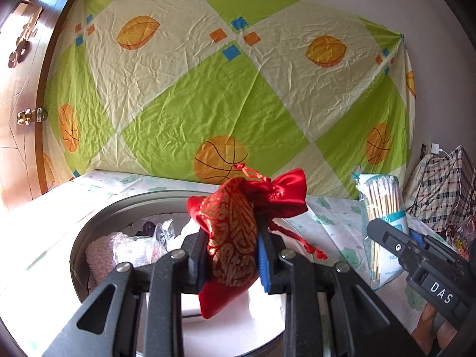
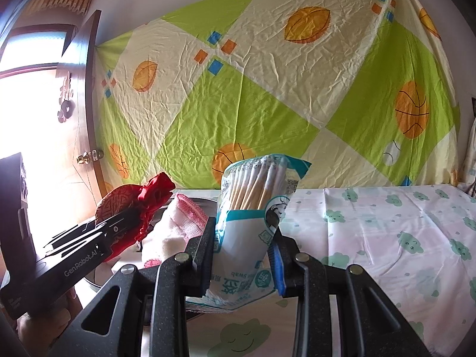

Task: Organize soft objects
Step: 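Carry the red pouch with the left tool while the right tool carries the swab packet over the tin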

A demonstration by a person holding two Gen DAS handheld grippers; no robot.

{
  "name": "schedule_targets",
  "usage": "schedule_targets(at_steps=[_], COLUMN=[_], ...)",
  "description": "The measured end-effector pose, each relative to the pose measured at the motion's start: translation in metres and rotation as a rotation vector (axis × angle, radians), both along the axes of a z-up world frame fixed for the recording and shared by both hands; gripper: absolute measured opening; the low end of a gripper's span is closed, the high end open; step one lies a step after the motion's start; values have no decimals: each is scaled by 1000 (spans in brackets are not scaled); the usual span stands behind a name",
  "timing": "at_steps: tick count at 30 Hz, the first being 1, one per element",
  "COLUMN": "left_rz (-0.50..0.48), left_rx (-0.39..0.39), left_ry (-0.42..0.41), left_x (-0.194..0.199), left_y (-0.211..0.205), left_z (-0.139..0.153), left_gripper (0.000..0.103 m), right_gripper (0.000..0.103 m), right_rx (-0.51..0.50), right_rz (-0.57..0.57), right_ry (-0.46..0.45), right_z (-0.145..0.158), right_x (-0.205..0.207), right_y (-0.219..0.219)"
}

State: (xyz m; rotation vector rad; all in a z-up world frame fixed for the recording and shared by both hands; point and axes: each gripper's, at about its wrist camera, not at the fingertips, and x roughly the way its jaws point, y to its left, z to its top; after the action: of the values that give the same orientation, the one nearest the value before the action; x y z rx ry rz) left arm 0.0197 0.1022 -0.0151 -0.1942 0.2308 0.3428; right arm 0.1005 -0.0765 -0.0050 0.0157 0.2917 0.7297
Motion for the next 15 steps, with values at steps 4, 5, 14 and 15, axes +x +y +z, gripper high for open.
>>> schedule_targets(at_steps=[4, 5, 14, 15], left_rz=[10, 12, 29, 30], left_rx=[-6, -6, -15, -15], left_ry=[-1, 0, -2, 0], left_x=[-2, -3, -8, -8], left_y=[6, 8, 19, 19], left_z=[0, 0, -1, -2], left_gripper=[26, 26, 25, 25], right_gripper=[34, 35, 34, 35], right_rx=[-6, -7, -23, -25], right_rz=[13, 16, 51, 55], right_ry=[-5, -6, -10, -10], right_z=[0, 0, 0, 0], right_x=[-4, -4, -9, -10], right_y=[7, 8, 25, 27])
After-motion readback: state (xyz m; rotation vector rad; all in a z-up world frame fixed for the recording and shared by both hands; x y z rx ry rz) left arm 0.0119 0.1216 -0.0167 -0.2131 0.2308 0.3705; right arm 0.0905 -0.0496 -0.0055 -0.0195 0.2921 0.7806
